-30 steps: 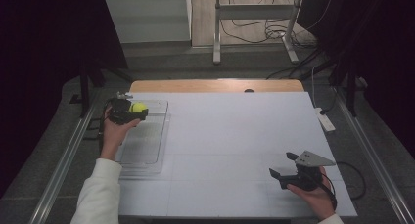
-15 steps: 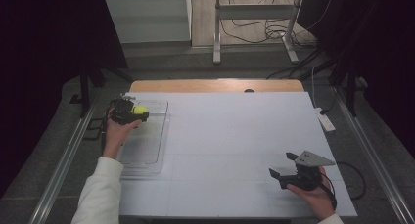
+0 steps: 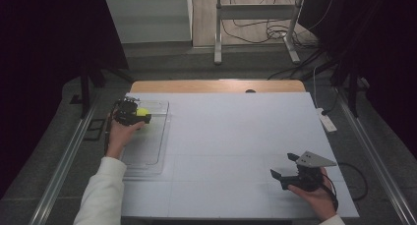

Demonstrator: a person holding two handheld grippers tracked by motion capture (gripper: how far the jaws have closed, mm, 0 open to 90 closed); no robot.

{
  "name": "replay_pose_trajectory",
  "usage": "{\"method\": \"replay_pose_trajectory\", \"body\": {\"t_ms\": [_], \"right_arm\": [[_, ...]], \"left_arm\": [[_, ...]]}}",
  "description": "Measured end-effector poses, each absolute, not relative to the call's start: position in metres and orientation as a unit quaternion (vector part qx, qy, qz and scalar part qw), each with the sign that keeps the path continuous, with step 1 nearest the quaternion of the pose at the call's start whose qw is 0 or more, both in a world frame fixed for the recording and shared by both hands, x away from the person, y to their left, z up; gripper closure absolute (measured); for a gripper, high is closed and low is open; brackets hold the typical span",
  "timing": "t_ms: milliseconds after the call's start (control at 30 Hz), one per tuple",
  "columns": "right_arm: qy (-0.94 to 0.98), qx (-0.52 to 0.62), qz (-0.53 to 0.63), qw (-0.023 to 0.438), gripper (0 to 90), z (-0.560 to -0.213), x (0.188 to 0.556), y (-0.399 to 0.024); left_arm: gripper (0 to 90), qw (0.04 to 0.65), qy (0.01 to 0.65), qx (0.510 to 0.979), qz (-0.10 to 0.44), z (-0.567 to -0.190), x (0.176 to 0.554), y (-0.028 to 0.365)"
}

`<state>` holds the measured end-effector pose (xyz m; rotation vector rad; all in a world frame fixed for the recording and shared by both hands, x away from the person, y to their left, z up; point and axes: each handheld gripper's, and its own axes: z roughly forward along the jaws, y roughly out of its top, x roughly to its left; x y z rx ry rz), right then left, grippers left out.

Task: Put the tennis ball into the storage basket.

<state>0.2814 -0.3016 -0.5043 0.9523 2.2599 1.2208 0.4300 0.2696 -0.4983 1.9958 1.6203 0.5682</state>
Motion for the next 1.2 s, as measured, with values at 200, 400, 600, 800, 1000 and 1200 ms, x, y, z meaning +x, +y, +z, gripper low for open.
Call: {"method": "replay_pose_trajectory", "body": {"t_ms": [200, 400, 600, 800, 1000, 1200], "right_arm": [[0.809, 0.341, 0.435, 0.2, 11.3, -0.504, 0.282, -0.302], [0.809, 0.341, 0.436, 0.2, 11.3, -0.504, 0.281, -0.302], [0.809, 0.34, 0.436, 0.2, 11.3, -0.504, 0.282, -0.302], [0.808, 0.341, 0.437, 0.201, 11.3, -0.504, 0.281, -0.302], [0.807, 0.341, 0.437, 0.202, 11.3, -0.504, 0.281, -0.302], [0.807, 0.341, 0.437, 0.202, 11.3, -0.504, 0.281, -0.302]], "left_arm": [[26.4, 0.246, 0.597, 0.734, 0.211, -0.5, 0.431, 0.268], [26.0, 0.228, 0.592, 0.741, 0.221, -0.502, 0.433, 0.265], [25.7, 0.222, 0.591, 0.742, 0.226, -0.503, 0.433, 0.264], [20.7, 0.232, 0.595, 0.736, 0.225, -0.502, 0.433, 0.265], [15.0, 0.255, 0.6, 0.728, 0.213, -0.5, 0.431, 0.268], [12.1, 0.27, 0.596, 0.723, 0.221, -0.493, 0.425, 0.269]]}}
